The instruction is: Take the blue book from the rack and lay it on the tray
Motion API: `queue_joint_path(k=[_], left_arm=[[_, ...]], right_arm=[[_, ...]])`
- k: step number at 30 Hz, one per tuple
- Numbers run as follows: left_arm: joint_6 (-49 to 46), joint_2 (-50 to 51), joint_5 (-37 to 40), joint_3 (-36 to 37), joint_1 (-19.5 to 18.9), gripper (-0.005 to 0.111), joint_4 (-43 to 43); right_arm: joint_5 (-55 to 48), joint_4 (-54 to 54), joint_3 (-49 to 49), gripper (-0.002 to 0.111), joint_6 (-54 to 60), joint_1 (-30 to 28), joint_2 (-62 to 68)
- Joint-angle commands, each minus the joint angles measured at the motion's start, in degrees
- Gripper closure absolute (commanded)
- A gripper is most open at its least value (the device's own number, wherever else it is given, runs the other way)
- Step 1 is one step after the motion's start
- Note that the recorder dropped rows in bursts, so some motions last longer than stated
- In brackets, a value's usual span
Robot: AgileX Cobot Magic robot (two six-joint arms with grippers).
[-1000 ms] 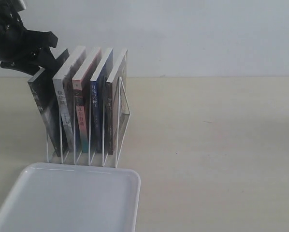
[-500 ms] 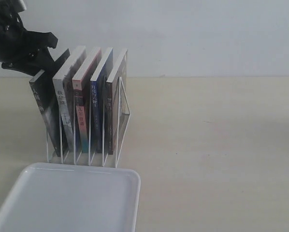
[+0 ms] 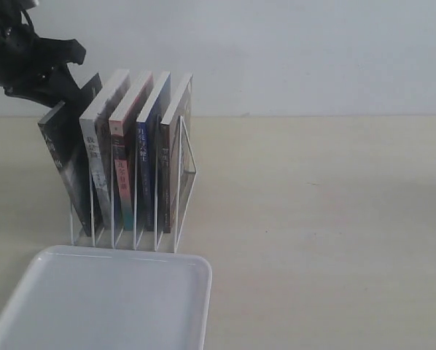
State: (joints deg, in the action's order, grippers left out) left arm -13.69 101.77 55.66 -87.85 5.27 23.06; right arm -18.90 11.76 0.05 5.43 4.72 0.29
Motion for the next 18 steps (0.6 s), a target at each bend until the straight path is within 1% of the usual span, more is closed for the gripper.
queue_joint_path(k=[1,4,6,11,15,18], left_arm=[[-0.26,1.29,1.21,-0.01,0.1,0.078,0.46],[-0.26,1.27,1.21,-0.22,0.1,0.081,0.46],[-0.26,1.27,1.1,-0.36,0.1,0.085,0.46],[-1.37,1.27,1.1,-0.36,0.1,0.103,0.46],[-1.37,1.27,1.31,-0.77,0.1,0.103,0.46],[-1.37,1.02,2.87,-2.25,0.1,0.103,0.46]], right_arm=[[0.25,-0.12,-0.05,0.108,-0.01,-0.15,-0.29],[0.25,-0.12,-0.05,0.108,-0.01,-0.15,-0.29],[0.25,-0.12,-0.05,0.108,-0.01,-0.15,-0.29],[0.25,-0.12,-0.05,0.108,-0.01,-0.15,-0.29],[1.01,-0.28,-0.05,0.108,-0.02,-0.15,-0.29],[0.72,-0.28,-0.05,0.108,-0.02,-0.15,-0.29]])
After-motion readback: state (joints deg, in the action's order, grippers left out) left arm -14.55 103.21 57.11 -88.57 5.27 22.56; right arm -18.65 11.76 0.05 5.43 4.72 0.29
